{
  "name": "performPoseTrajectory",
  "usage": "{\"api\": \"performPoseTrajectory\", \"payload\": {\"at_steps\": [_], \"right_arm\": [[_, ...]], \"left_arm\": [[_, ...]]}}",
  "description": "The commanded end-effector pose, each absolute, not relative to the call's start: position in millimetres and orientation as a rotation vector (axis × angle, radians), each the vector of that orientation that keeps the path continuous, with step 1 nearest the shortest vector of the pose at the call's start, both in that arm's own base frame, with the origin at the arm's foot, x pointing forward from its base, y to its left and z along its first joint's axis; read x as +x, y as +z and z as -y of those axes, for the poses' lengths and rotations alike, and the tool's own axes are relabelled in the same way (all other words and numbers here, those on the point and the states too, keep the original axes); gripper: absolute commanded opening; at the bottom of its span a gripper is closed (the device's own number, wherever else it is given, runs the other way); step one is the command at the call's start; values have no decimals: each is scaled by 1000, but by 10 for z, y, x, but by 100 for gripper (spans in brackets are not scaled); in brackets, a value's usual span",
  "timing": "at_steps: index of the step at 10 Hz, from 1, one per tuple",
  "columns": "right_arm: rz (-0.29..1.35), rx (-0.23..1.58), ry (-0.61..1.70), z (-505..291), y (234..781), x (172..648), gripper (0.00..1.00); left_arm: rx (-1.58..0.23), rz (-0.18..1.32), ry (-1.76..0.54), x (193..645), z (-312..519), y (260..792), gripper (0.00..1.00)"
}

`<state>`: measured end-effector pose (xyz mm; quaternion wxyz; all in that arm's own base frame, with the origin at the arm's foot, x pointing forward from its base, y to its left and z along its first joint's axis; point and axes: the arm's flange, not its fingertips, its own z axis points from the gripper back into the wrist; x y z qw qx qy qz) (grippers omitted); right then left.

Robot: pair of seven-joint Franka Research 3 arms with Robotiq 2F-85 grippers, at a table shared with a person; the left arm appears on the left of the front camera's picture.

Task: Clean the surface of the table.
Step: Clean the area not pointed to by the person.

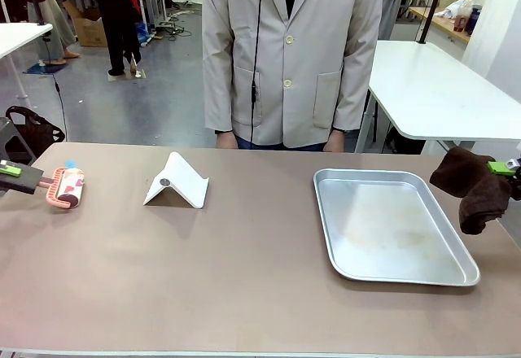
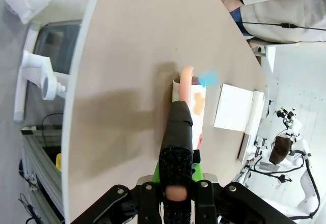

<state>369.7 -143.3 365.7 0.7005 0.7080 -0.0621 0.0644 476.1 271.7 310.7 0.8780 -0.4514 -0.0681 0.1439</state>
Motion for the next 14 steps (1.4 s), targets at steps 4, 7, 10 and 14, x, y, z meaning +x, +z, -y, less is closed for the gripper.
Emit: {"api": "performPoseTrajectory", "payload": {"at_steps": [4, 7, 10, 14], "right_arm": [[139, 1591, 151, 1431, 3725, 3724, 11], [139, 1591, 151, 1431, 3725, 3724, 11], [139, 1591, 151, 1431, 3725, 3724, 11], [139, 1591, 151, 1431, 3725, 3724, 11]], "left_arm": [[-862, 26, 231, 4990, -2245, 2874, 22], [-922, 84, 162, 5011, -2179, 2935, 22], [-875, -4, 100, 5088, -1957, 2927, 22], [-927, 44, 53, 5168, -1791, 3011, 22]]}}
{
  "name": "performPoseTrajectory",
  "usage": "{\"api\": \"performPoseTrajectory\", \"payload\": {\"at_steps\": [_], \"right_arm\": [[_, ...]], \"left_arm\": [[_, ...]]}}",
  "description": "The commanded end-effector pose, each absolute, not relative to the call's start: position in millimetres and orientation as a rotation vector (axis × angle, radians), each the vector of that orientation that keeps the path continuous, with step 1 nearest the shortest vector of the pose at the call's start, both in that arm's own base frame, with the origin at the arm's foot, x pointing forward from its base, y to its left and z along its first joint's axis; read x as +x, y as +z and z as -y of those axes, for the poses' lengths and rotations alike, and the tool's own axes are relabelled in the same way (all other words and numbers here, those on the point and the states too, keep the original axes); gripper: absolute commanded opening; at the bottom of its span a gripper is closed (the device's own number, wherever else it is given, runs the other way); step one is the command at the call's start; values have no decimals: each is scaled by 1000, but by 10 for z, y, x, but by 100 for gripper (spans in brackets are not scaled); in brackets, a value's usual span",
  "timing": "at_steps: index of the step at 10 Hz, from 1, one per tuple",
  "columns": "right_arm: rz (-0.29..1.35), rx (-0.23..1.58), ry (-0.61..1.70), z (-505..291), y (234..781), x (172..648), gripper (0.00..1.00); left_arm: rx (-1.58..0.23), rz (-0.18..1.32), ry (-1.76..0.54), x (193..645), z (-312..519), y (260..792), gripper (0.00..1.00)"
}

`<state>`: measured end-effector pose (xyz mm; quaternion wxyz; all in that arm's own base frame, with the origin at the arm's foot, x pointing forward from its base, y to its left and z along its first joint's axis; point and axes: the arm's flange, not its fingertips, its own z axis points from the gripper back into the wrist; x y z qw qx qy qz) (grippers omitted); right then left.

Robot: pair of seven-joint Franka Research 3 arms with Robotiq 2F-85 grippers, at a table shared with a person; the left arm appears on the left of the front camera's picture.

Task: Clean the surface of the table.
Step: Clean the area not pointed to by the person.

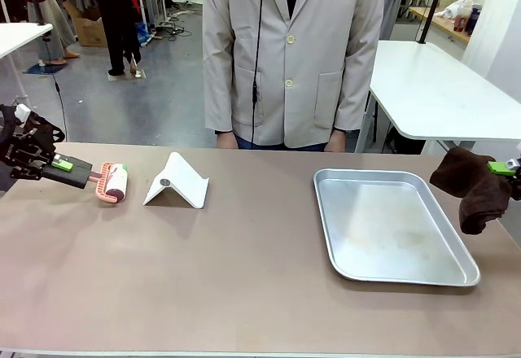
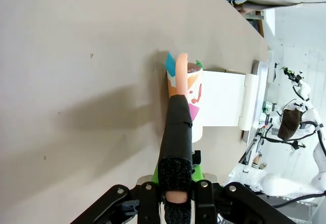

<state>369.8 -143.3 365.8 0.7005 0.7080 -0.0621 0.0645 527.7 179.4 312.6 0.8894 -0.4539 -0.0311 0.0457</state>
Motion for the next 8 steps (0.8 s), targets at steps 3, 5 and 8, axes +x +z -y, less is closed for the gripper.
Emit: {"api": "performPoseTrajectory", "payload": {"at_steps": [3, 5, 8], "right_arm": [[139, 1591, 151, 1431, 3725, 3724, 11], [139, 1591, 151, 1431, 3725, 3724, 11], [139, 1591, 151, 1431, 3725, 3724, 11]], "left_arm": [[-1175, 284, -85, 4859, -1921, 3507, 22], [-1279, 366, -162, 4488, -2107, 3839, 22], [-1380, 229, -168, 3783, -2334, 3907, 22]]}}
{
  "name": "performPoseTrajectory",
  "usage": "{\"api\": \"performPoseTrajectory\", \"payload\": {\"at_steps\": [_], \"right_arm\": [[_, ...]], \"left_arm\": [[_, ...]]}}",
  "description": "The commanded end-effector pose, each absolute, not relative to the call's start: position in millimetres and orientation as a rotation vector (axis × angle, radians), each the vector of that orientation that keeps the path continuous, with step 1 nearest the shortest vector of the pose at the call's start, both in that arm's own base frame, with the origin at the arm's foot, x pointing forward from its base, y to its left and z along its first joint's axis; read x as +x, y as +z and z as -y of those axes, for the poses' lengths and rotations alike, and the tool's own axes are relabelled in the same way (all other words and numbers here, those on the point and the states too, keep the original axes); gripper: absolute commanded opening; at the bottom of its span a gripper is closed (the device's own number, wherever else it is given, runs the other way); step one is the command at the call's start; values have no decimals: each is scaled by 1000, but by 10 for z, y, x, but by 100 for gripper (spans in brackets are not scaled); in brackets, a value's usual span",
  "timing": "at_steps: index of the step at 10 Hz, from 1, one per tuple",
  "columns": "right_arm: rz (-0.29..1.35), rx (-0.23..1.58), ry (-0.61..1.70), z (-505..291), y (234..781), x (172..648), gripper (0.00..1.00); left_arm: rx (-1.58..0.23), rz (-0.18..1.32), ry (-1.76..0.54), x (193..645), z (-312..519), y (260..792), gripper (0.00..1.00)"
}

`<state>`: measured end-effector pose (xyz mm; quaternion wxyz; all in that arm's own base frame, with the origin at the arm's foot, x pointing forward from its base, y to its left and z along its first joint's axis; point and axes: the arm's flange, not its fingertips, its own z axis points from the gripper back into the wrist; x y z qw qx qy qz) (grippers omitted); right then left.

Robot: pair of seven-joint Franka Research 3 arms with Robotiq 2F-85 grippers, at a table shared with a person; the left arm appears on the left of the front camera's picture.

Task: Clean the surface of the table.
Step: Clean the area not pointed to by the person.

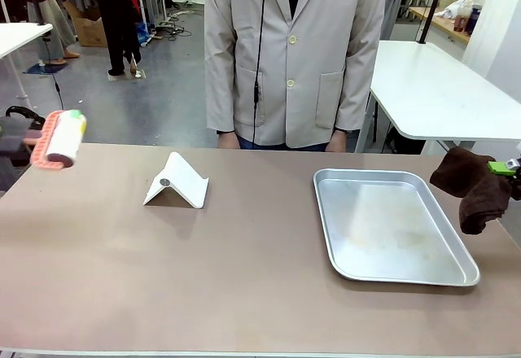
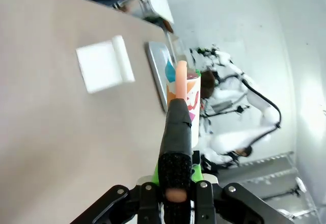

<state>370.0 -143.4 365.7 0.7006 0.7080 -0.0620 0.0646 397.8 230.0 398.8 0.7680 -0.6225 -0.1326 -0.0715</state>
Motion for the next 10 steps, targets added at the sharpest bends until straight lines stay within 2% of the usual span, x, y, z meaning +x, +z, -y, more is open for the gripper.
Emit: {"api": "performPoseTrajectory", "payload": {"at_steps": [1, 4, 5, 6, 10], "right_arm": [[139, 1591, 151, 1431, 3725, 3724, 11], [139, 1591, 151, 1431, 3725, 3724, 11], [139, 1591, 151, 1431, 3725, 3724, 11], [139, 1591, 151, 1431, 3725, 3724, 11], [139, 1591, 151, 1431, 3725, 3724, 11]], "left_arm": [[-1396, 184, -176, 3525, -2413, 3847, 22], [-1389, 209, -148, 2932, -2575, 3639, 22], [-1380, 207, -147, 2877, -2604, 3598, 22], [-1403, 165, -129, 3052, -2596, 3635, 22], [-1403, 165, -129, 3052, -2596, 3635, 22]]}}
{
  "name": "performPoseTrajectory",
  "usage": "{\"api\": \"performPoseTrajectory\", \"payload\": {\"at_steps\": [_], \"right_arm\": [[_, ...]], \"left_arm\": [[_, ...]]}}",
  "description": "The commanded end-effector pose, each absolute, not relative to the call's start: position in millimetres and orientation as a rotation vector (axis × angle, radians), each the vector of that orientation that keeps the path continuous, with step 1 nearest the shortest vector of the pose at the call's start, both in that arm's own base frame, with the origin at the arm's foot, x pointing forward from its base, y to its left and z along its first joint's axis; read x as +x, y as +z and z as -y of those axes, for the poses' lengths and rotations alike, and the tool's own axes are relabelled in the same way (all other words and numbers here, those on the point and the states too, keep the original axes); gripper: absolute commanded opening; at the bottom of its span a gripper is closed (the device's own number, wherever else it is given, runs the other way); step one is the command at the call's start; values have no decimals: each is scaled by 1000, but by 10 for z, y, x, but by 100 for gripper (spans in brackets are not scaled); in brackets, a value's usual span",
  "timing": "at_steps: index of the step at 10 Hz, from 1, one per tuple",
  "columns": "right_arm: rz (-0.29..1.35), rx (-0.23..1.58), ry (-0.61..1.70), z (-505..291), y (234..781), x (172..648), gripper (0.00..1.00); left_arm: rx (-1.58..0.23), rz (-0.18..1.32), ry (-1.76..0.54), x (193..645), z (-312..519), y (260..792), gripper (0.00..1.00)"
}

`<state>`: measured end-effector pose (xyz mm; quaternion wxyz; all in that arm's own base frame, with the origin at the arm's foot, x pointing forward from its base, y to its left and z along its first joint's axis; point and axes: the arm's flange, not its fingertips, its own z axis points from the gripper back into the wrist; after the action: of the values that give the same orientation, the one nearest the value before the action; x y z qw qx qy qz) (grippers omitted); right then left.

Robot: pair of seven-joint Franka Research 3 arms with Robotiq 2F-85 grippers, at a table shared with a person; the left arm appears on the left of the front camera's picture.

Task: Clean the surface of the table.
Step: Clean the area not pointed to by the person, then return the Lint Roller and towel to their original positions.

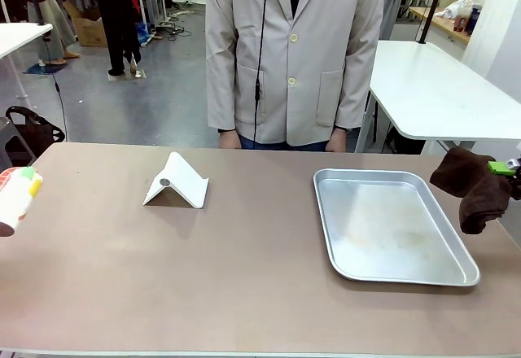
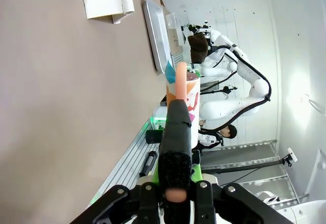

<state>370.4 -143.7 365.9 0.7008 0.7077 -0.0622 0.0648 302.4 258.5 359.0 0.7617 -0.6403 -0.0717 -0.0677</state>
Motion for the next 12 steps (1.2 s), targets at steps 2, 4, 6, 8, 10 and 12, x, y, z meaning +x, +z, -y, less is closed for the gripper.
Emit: {"api": "performPoseTrajectory", "payload": {"at_steps": [2, 4, 6, 8, 10, 12], "right_arm": [[139, 1591, 151, 1431, 3725, 3724, 11], [139, 1591, 151, 1431, 3725, 3724, 11], [139, 1591, 151, 1431, 3725, 3724, 11], [139, 1591, 151, 1431, 3725, 3724, 11], [139, 1591, 151, 1431, 3725, 3724, 11], [139, 1591, 151, 1431, 3725, 3724, 11]], "left_arm": [[-1403, 165, -129, 3052, -2596, 3635, 22], [-1403, 165, -129, 3052, -2596, 3635, 22], [-1403, 165, -129, 3052, -2596, 3635, 22], [-1403, 165, -129, 3052, -2596, 3635, 22], [-1403, 165, -129, 3052, -2596, 3635, 22], [-1403, 165, -129, 3052, -2596, 3635, 22]]}}
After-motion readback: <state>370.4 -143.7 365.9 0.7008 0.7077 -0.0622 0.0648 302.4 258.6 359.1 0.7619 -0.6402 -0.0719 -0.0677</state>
